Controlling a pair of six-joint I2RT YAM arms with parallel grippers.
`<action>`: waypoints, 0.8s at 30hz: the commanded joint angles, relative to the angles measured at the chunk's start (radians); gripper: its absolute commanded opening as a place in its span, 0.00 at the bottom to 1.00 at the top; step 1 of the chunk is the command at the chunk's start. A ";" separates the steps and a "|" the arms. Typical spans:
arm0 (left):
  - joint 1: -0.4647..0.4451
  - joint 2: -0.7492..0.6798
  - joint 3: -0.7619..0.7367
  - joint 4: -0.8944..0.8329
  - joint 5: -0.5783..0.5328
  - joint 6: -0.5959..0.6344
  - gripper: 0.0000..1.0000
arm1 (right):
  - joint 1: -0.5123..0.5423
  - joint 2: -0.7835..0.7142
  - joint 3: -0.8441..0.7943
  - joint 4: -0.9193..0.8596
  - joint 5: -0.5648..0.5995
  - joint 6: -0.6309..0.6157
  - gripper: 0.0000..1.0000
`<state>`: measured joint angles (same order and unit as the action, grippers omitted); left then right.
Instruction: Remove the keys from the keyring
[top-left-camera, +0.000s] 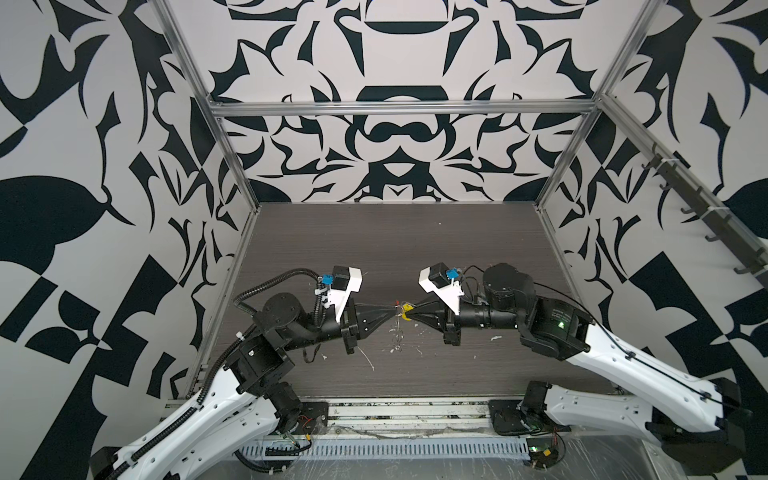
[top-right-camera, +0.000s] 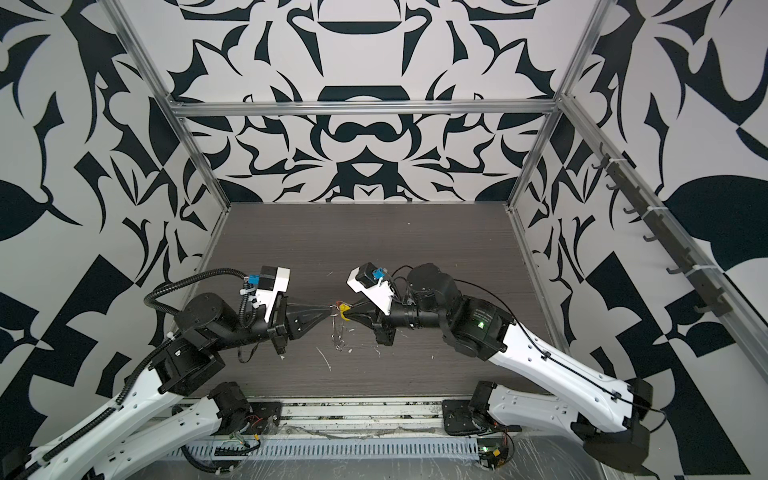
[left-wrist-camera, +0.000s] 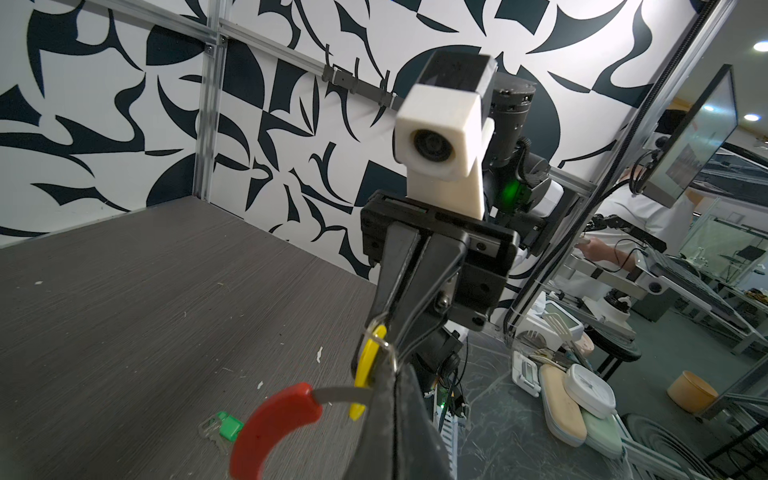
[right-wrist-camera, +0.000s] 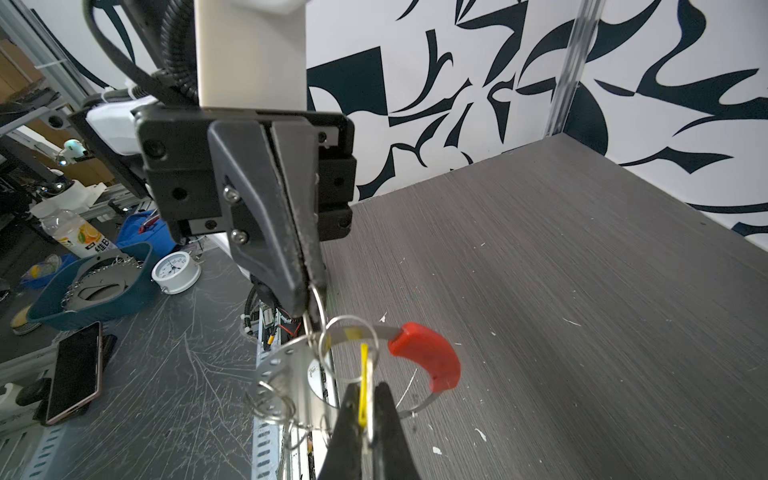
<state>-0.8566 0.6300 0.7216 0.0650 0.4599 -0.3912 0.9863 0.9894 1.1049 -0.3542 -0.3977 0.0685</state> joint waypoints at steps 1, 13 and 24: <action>0.001 -0.023 0.033 -0.018 -0.036 0.017 0.00 | 0.005 -0.015 0.045 0.005 0.027 -0.012 0.00; 0.001 -0.076 0.019 -0.019 -0.110 0.022 0.00 | 0.005 -0.029 -0.002 0.035 0.039 0.013 0.00; 0.001 -0.116 -0.027 0.104 -0.113 0.018 0.00 | 0.040 0.041 -0.115 0.171 -0.033 0.082 0.00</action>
<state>-0.8577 0.5430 0.6949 0.0433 0.3599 -0.3836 1.0176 1.0176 1.0191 -0.2180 -0.4274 0.1150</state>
